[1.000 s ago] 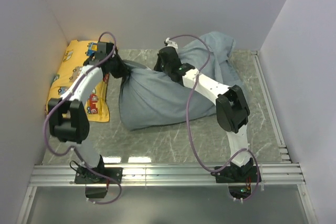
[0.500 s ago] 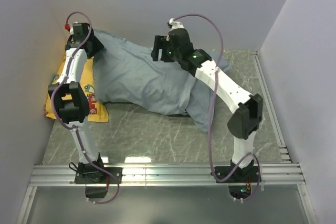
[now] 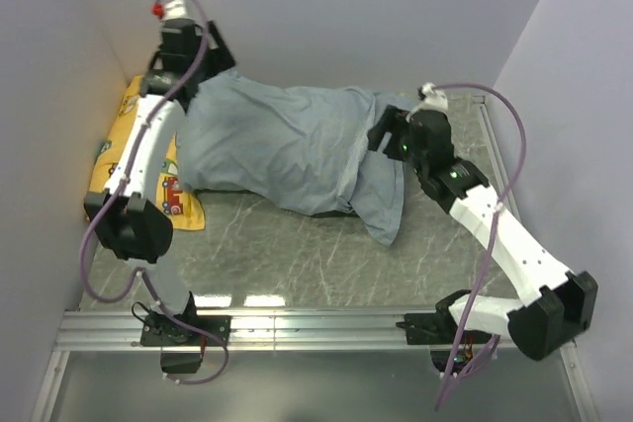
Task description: Remove the pillowcase from the pillow
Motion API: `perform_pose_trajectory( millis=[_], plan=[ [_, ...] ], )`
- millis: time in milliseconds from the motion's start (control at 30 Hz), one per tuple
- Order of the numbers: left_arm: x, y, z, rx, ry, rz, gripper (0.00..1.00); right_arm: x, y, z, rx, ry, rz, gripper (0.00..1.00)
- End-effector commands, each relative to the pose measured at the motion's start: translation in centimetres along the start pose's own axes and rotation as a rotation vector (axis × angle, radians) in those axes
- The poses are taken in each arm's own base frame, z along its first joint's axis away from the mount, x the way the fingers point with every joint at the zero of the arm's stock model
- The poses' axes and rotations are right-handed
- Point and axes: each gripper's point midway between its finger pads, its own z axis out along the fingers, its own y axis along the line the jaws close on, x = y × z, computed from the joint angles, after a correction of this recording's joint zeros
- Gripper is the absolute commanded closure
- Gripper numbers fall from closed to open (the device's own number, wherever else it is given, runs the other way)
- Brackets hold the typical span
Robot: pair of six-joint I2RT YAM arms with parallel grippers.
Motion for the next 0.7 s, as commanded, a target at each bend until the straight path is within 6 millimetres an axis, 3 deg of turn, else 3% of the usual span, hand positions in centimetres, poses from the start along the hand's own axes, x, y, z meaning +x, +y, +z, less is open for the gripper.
perform_pose_trajectory(
  millis=[0,33,67,100,167,200,267,300,333,433,667],
  plan=[
    [3.4,-9.3,-5.7,0.158,-0.019,0.13,0.12,0.3,-3.1,-0.7,0.045,-0.067,0.104,0.18],
    [4.4,-10.9,-7.2,0.19,-0.021,0.142,0.12,2.2,-4.2,-0.5,0.06,-0.041,0.11,0.18],
    [5.8,-12.3,-8.0,0.209,-0.01,0.153,0.12,2.7,-4.7,-0.6,0.063,-0.04,0.121,0.18],
    [9.1,-14.9,-9.4,0.258,0.022,0.186,0.11,2.7,-5.0,-0.6,0.058,-0.053,0.137,0.18],
    [12.4,-17.2,-10.7,0.295,0.05,0.222,0.11,4.2,-5.3,-0.3,0.051,-0.026,0.135,0.18],
    [15.2,-19.4,-12.4,0.34,0.08,0.261,0.09,4.8,-5.3,0.0,0.05,-0.011,0.139,0.18],
    [18.4,-20.7,-12.7,0.317,0.091,0.325,0.08,6.3,-5.4,0.4,0.036,0.024,0.14,0.18],
    [20.2,-22.2,-14.0,0.341,0.102,0.355,0.07,6.5,-5.3,0.8,0.028,0.024,0.147,0.19],
    [22.0,-21.9,-13.3,0.292,0.111,0.397,0.06,7.2,-5.5,1.0,0.032,0.041,0.148,0.2],
    [24.9,-22.8,-13.5,0.271,0.127,0.448,0.06,8.7,-5.8,1.6,0.03,0.075,0.156,0.26],
    [27.5,-22.7,-12.6,0.218,0.129,0.523,0.07,9.8,-6.1,1.9,0.025,0.082,0.167,0.48]
  ],
)
